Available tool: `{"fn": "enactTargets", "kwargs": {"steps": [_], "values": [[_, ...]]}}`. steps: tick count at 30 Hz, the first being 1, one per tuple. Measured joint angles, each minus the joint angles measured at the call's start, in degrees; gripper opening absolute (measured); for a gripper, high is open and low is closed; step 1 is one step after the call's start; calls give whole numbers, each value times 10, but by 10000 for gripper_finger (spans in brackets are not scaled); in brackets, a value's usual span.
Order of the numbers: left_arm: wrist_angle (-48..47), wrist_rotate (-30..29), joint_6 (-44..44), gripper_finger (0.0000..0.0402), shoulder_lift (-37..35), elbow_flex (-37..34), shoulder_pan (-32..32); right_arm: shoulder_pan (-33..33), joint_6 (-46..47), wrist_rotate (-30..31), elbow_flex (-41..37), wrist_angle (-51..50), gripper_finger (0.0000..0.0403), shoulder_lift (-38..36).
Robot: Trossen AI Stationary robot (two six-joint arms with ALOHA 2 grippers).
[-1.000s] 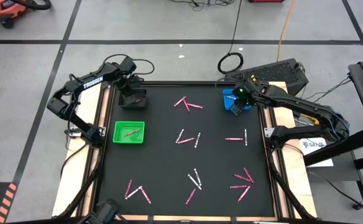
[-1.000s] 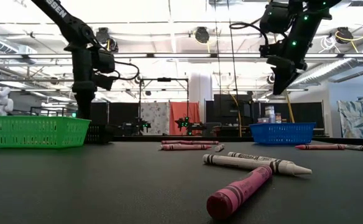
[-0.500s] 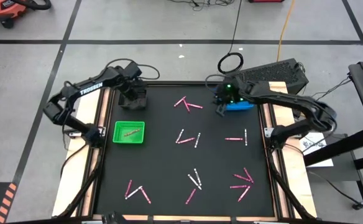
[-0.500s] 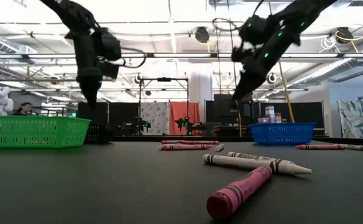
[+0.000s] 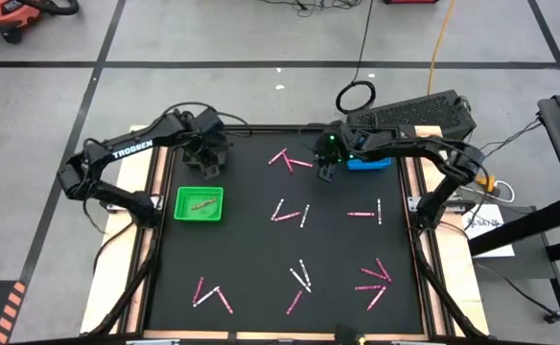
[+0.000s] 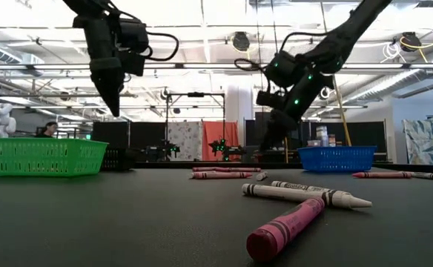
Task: Sort crayons
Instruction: Put the pink crayon into the green bin
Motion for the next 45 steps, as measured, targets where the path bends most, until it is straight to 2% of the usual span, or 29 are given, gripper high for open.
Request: {"fn": "enactTargets", "kwargs": {"steps": [8, 12, 21, 32, 36, 45], "values": [[0, 0, -1, 84, 0, 0, -13, 8, 29, -3, 99, -49, 118, 75], [0, -1, 0, 84, 0, 0, -14, 14, 28, -33, 134, -81, 118, 107], [0, -2, 0, 84, 0, 0, -14, 16, 26, -30, 146, -86, 118, 148], [1, -3, 0, 84, 0, 0, -14, 15, 36, 0, 147, -101, 116, 156], [1, -3, 0, 84, 0, 0, -14, 15, 46, 1, 148, -131, 95, 155], [1, -3, 0, 83, 0, 0, -14, 15, 60, 1, 148, -151, 18, 154]]}}
